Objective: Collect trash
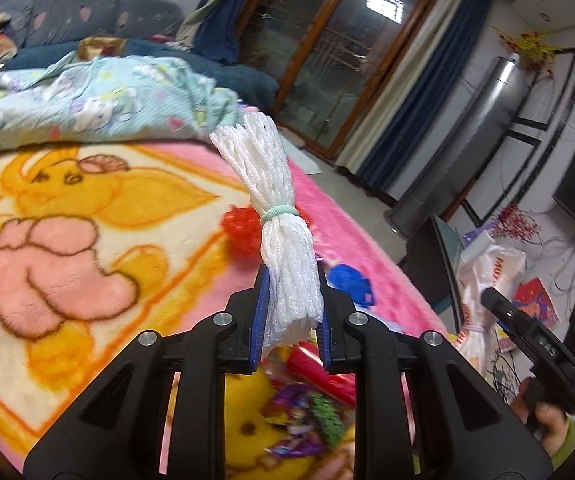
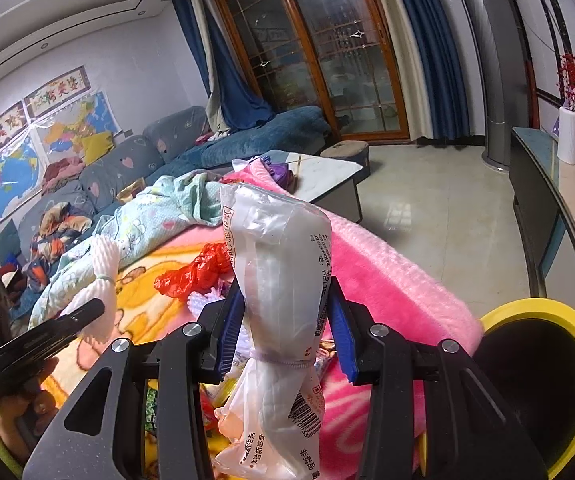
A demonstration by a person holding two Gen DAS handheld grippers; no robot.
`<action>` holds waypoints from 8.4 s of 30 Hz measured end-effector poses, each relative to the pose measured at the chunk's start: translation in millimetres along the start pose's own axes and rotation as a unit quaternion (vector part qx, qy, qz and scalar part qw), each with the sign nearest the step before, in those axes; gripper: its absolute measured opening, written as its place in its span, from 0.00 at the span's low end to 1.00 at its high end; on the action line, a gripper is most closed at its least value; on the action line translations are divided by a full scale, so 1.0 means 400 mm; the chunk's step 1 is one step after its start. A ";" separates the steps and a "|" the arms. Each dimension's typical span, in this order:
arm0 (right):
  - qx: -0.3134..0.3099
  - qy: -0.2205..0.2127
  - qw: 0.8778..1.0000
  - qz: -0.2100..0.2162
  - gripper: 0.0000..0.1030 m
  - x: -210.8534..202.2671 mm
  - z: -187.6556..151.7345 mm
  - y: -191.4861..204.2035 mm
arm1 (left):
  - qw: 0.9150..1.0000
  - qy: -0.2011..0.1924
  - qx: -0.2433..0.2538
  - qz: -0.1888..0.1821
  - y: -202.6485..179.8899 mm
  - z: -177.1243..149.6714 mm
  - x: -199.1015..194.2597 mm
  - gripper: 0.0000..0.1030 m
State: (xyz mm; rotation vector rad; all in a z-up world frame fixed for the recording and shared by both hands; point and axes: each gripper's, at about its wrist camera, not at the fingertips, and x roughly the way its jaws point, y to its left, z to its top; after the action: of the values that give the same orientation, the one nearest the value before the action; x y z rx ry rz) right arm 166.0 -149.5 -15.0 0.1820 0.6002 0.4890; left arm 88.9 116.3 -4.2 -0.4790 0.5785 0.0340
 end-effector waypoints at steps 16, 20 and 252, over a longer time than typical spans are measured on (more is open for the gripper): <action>0.003 -0.024 0.999 -0.032 0.38 -0.093 0.022 -0.092 | 0.996 0.026 0.075 -0.052 -0.184 -0.065 0.007 0.14; 0.010 -0.027 0.999 -0.045 0.38 -0.113 0.016 -0.134 | 0.994 0.033 0.088 -0.063 -0.229 -0.083 0.016 0.14; -0.032 0.031 0.999 0.014 0.27 -0.126 -0.067 -0.025 | 0.991 -0.039 0.093 -0.092 -0.187 -0.027 -0.029 0.04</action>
State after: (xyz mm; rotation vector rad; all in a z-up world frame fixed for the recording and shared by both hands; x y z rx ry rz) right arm 118.1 -182.2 -14.7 0.1159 0.6430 0.5425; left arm 85.7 46.2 25.9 -0.3470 0.4542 -0.1752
